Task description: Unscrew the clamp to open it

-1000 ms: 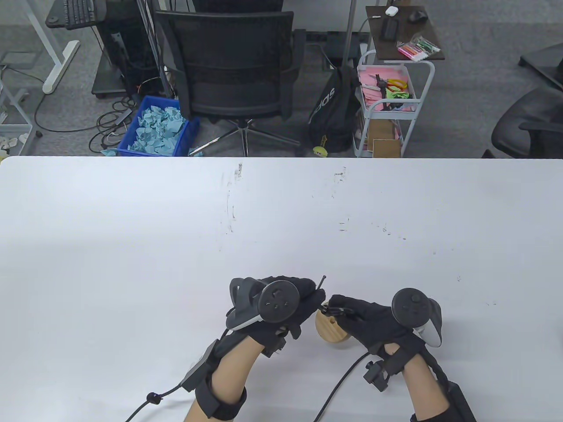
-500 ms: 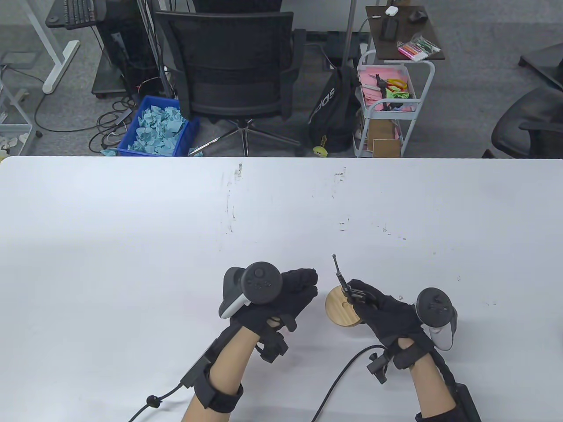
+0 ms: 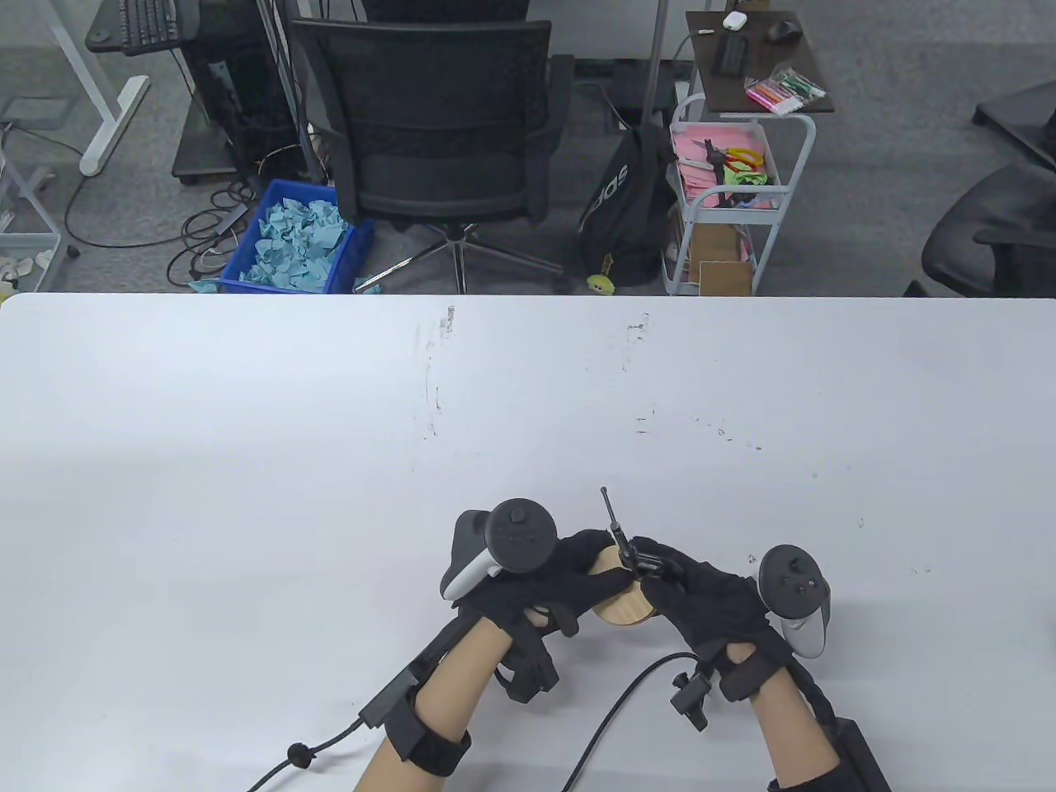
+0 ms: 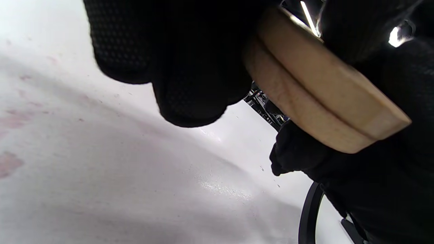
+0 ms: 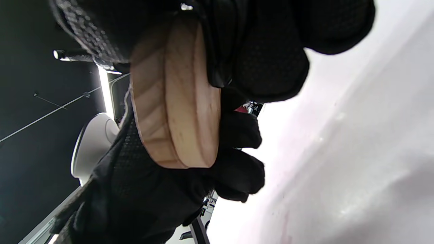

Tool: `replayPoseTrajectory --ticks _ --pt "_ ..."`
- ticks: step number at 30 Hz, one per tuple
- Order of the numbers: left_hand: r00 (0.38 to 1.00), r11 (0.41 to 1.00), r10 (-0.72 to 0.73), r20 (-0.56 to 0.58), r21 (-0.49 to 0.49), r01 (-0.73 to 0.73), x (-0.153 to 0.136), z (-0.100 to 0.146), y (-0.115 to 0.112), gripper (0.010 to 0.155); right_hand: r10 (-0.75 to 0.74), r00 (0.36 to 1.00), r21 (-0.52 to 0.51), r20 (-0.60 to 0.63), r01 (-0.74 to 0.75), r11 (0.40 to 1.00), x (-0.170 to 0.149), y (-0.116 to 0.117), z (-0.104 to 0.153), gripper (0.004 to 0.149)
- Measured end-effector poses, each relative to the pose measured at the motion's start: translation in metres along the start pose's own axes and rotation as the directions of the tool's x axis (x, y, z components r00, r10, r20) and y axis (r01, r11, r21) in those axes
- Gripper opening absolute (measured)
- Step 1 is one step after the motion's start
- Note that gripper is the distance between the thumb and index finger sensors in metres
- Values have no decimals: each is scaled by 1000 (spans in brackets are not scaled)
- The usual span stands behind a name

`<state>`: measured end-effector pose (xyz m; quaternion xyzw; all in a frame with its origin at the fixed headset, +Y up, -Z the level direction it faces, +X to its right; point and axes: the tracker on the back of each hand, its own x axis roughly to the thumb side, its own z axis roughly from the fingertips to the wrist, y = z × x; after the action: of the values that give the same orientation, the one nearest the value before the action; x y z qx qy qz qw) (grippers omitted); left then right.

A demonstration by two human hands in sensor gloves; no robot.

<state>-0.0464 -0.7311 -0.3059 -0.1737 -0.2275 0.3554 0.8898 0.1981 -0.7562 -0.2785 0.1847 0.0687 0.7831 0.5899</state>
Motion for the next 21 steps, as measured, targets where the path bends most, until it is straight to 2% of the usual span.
replayPoseTrajectory --ticks 6,9,12,14,17,21 --pt "994 994 110 -10 -23 -110 -5 0 6 67 4 1000 17 -6 -4 1000 -1 0 0 51" --pt "994 995 105 -24 2 -105 -8 3 15 65 34 999 -2 4 -34 999 0 -4 0 52" --pt "994 993 91 -57 79 -87 -11 9 27 63 144 989 -63 21 -143 988 2 -17 3 52" --pt "994 994 51 -92 102 -41 -14 11 31 63 147 989 -84 22 -145 986 1 -23 5 52" --pt "993 994 2 -114 107 10 -15 9 28 63 108 993 -131 43 -101 986 1 -29 5 55" --pt "993 998 -10 -121 55 16 -16 1 14 63 136 990 -157 26 -131 979 -1 -33 5 55"
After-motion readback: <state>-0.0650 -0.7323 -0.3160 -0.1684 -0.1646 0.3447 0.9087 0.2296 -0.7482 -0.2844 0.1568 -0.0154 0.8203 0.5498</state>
